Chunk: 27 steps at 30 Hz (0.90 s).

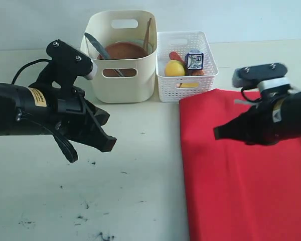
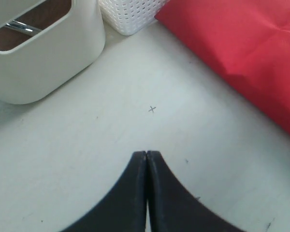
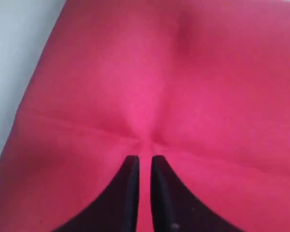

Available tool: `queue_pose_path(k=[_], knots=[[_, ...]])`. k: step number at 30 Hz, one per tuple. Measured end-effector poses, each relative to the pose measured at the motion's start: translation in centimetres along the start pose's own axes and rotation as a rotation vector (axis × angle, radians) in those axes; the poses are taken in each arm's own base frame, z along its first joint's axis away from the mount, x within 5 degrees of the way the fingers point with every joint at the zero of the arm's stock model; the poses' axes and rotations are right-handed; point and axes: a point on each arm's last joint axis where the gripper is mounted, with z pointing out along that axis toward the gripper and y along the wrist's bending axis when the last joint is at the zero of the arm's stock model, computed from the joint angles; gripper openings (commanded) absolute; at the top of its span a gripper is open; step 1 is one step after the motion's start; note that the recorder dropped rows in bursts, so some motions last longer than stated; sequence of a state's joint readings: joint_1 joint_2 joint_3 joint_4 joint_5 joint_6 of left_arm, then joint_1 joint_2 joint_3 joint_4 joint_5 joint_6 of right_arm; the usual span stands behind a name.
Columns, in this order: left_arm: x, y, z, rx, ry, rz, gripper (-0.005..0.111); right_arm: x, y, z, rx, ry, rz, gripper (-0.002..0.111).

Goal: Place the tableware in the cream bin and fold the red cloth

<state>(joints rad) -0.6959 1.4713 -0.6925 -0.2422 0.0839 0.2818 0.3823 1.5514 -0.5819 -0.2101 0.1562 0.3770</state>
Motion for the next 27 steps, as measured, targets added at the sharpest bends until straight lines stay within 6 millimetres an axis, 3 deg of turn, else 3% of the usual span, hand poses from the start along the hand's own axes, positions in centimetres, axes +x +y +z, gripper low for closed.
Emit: queue_pose_path(k=[7,14,23,27], knots=[[0.0,0.0,0.0,0.000,0.000,0.000,0.000,2.3,0.7,4.0,0.005,0.161,-0.041,0.009],[0.5,1.0,0.0,-0.016,0.042,-0.028,0.000,2.1,0.1,4.2,0.040,0.176,-0.084,0.009],[1.1,1.7,0.0,-0.032,0.067,-0.049,0.000,2.2,-5.7,3.1,0.351,0.244,0.030,0.000],[1.1,1.7,0.0,-0.032,0.067,-0.049,0.000,2.0,-7.7,3.1,0.392,0.211,0.072,0.000]])
